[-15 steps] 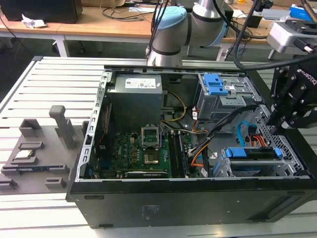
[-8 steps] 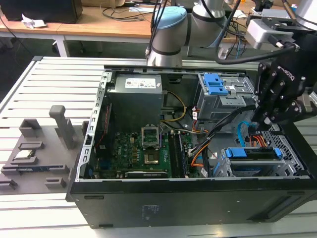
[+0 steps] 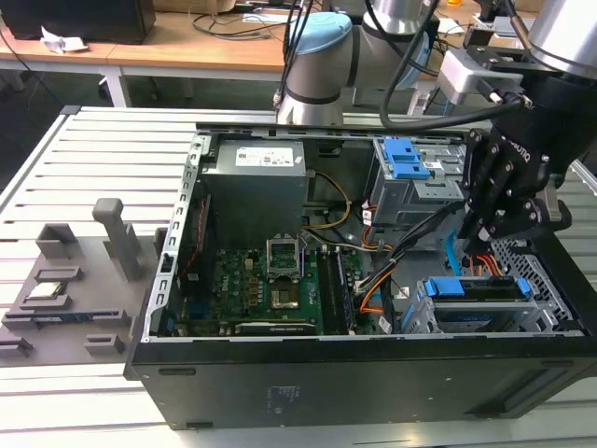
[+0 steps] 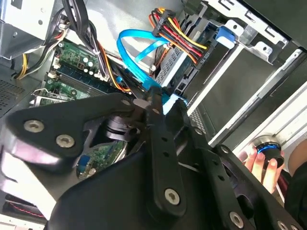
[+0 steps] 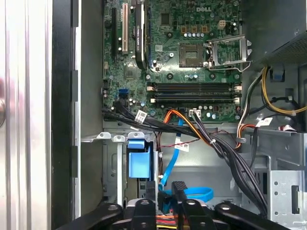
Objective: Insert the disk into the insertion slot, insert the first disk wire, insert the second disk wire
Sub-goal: 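Insert the second disk wire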
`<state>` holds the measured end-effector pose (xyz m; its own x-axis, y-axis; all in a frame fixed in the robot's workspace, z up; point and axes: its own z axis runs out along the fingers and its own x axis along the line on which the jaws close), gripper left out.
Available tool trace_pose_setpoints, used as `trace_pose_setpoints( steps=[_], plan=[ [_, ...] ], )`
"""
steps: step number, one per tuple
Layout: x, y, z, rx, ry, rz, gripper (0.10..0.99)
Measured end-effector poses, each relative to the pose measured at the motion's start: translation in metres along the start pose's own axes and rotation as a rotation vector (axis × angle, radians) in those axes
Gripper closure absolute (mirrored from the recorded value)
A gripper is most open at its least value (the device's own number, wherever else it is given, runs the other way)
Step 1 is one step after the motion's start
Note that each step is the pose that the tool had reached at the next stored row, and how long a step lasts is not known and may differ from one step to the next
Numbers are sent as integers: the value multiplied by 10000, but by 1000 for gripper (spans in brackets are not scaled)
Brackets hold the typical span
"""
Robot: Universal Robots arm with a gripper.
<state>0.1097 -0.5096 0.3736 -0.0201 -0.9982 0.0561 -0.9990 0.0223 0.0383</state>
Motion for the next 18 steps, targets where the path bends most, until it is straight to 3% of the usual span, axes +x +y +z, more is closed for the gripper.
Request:
trace_pose_setpoints(
  steps=[2,8,14,18],
  plan=[
    [0,0,0,1,31,1,925],
    [5,0,0,3,117,5,925],
    [127,-3,19,3,115,6,925],
    [151,-9,69,3,116,4,925]
  ],
)
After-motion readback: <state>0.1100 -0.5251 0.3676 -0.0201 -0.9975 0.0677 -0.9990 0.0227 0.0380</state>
